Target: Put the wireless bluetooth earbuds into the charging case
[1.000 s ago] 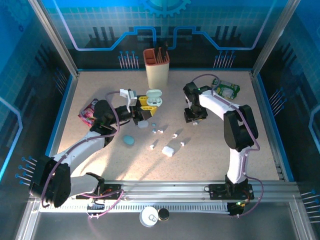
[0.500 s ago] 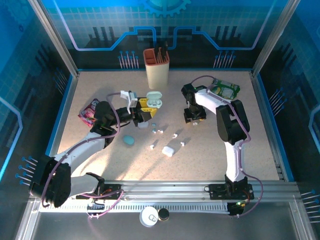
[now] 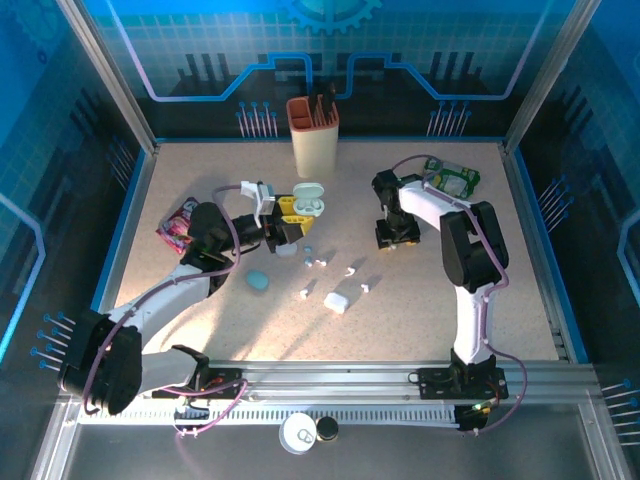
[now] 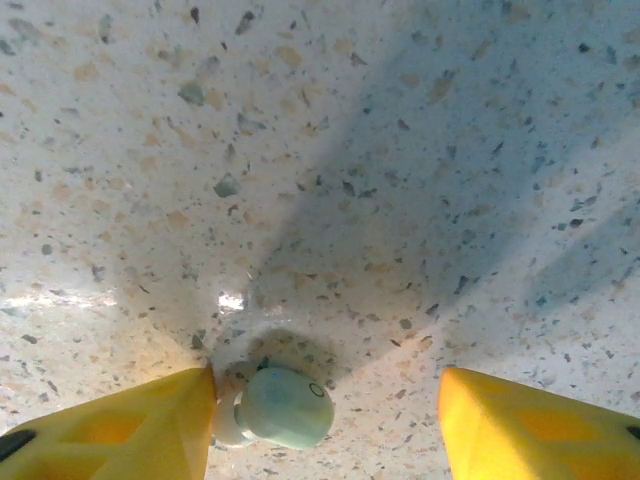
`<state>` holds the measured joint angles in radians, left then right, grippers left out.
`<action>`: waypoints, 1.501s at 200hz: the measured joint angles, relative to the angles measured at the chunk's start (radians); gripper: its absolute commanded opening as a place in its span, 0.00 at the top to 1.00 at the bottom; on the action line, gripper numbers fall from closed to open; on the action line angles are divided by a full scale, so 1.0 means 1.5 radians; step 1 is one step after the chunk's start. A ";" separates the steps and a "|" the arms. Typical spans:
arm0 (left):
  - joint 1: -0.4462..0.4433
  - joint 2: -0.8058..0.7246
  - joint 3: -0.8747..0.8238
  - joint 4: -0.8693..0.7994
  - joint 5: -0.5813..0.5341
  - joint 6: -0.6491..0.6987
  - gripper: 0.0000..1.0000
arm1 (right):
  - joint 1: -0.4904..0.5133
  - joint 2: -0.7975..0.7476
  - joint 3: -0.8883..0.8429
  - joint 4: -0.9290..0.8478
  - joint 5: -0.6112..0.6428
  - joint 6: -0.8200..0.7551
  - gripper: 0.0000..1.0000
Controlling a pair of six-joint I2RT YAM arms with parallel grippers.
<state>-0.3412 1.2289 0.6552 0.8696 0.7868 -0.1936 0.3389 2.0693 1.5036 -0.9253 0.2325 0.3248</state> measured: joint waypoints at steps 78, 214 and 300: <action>0.000 0.000 0.000 0.000 0.000 0.000 0.63 | -0.013 -0.025 -0.038 -0.032 0.018 -0.003 0.40; 0.000 0.000 0.000 0.001 0.000 -0.007 0.64 | 0.074 -0.055 -0.013 -0.041 0.102 0.048 0.52; 0.000 0.000 -0.003 0.000 0.000 -0.007 0.64 | 0.075 0.035 0.069 -0.061 0.155 0.073 0.66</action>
<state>-0.3412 1.2293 0.6506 0.8700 0.7868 -0.2039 0.4519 2.1216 1.6070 -1.0172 0.4648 0.4339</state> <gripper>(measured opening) 0.368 0.355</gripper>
